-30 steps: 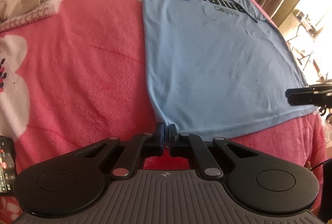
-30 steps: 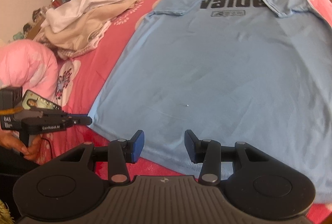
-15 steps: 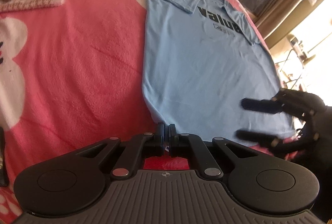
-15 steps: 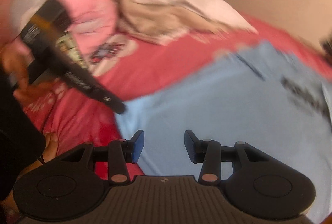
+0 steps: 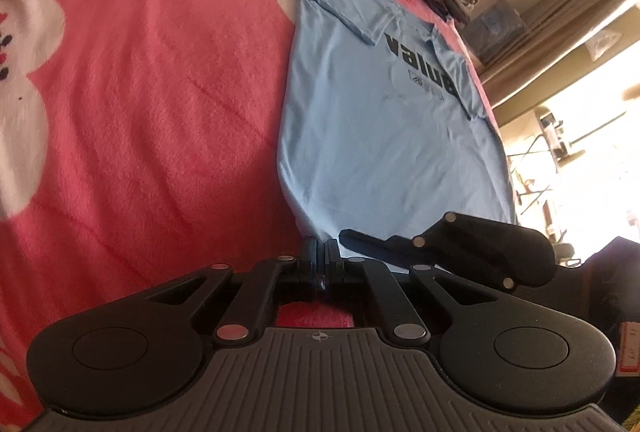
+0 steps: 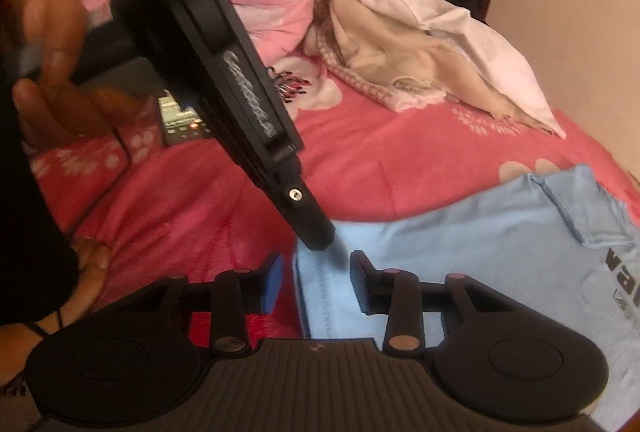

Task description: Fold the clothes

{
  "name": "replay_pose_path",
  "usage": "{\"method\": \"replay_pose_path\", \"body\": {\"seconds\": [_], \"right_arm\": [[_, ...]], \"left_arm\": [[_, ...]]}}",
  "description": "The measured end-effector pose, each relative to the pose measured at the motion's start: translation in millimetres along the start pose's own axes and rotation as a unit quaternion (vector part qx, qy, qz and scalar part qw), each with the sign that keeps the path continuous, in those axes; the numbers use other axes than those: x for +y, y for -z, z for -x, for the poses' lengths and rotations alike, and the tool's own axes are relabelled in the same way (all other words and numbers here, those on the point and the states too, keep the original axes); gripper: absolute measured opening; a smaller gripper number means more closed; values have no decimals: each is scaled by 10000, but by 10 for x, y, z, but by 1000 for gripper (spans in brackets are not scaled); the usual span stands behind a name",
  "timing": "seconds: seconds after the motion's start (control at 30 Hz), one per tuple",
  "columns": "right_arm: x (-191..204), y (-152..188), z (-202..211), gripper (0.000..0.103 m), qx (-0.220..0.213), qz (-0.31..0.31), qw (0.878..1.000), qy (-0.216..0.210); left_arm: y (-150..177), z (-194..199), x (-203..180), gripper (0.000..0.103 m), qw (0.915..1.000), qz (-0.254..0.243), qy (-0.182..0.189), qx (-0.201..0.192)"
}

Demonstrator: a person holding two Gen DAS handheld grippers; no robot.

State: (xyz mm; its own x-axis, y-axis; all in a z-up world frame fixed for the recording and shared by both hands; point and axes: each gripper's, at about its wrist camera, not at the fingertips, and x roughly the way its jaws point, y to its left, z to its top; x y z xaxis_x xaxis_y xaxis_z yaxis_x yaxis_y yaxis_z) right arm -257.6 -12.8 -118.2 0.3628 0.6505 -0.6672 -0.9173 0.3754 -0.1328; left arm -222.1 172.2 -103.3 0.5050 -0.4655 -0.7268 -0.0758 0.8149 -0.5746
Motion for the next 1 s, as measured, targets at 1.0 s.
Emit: {"method": "replay_pose_path", "body": {"seconds": [1.0], "right_arm": [[38,15,48,3,-165,240,9994,196]], "left_arm": [[-165,-559,493,31,9742,1850,1178,541]]}}
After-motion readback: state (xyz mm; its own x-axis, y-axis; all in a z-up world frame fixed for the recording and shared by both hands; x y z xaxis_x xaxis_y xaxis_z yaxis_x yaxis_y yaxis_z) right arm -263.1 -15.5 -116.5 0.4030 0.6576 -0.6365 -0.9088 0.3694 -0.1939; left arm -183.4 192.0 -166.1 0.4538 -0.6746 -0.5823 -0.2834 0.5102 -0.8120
